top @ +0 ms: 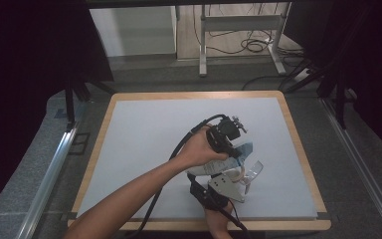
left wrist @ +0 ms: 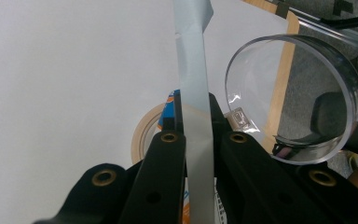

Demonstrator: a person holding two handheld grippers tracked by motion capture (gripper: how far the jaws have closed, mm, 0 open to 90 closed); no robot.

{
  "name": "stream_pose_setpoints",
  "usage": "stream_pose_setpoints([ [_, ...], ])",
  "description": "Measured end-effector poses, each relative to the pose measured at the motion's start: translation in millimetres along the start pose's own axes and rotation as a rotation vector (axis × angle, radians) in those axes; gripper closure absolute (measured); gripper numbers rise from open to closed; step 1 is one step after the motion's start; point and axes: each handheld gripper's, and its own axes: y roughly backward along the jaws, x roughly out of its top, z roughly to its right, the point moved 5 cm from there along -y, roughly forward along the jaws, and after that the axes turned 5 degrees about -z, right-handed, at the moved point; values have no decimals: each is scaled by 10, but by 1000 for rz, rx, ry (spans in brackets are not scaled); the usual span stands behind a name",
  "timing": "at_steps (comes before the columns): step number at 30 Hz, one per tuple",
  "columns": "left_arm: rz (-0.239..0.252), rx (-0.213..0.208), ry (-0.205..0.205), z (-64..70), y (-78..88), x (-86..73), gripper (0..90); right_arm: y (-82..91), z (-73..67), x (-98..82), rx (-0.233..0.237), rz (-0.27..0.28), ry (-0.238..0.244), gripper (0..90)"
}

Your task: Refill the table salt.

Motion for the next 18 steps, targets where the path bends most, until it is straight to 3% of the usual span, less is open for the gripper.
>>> stream_pose_setpoints([
  [18,36,-17,14,-49,94,-124,898,39,17,-123,-5,-42,26,468],
])
